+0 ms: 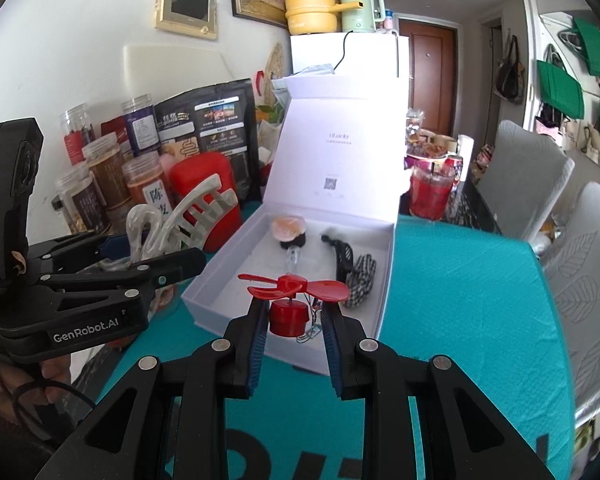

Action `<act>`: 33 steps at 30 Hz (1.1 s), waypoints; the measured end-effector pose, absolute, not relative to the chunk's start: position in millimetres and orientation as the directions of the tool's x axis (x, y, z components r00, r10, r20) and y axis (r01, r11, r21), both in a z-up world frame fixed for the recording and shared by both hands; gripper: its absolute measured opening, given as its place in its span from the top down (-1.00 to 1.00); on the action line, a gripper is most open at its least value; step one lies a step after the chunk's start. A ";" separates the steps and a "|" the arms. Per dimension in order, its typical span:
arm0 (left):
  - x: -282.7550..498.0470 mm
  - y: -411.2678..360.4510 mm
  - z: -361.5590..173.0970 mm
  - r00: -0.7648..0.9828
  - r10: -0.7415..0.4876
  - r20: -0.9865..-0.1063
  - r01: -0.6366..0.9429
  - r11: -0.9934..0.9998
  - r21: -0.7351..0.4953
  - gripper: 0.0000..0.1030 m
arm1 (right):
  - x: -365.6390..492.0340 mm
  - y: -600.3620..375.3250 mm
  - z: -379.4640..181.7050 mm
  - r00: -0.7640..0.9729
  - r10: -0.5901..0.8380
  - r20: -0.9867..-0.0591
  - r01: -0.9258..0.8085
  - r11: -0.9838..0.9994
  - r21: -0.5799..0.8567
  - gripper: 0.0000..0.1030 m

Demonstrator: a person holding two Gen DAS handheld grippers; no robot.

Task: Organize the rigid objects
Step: 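Carry S clip in left tool and red fan in right tool into box, then open right tool to drop fan while left tool releases S clip in box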

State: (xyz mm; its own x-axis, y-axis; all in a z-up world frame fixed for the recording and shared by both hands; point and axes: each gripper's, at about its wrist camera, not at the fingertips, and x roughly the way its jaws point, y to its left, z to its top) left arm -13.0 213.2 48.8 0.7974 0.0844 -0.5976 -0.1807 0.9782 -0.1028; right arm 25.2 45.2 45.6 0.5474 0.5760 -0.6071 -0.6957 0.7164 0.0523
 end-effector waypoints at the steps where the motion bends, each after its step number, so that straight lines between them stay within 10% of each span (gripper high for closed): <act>1: -8.0 214.7 51.1 0.800 0.085 -0.594 -0.180 0.978 -0.103 -0.07 | 29.0 46.1 47.3 0.549 0.576 -0.606 -0.696 0.716 0.051 0.50; 33: 124.9 259.3 17.9 0.736 0.084 -0.671 -0.218 0.969 -0.119 -0.07 | 157.1 95.6 24.4 0.523 0.533 -0.665 -0.671 0.739 0.065 0.49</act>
State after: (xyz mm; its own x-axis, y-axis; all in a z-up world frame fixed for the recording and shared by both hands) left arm 124.9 259.3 17.9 0.7363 0.0836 -0.6715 -0.2182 0.9687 -0.1186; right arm 157.1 95.6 24.4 0.5228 0.5328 -0.6654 -0.6707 0.7389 0.0646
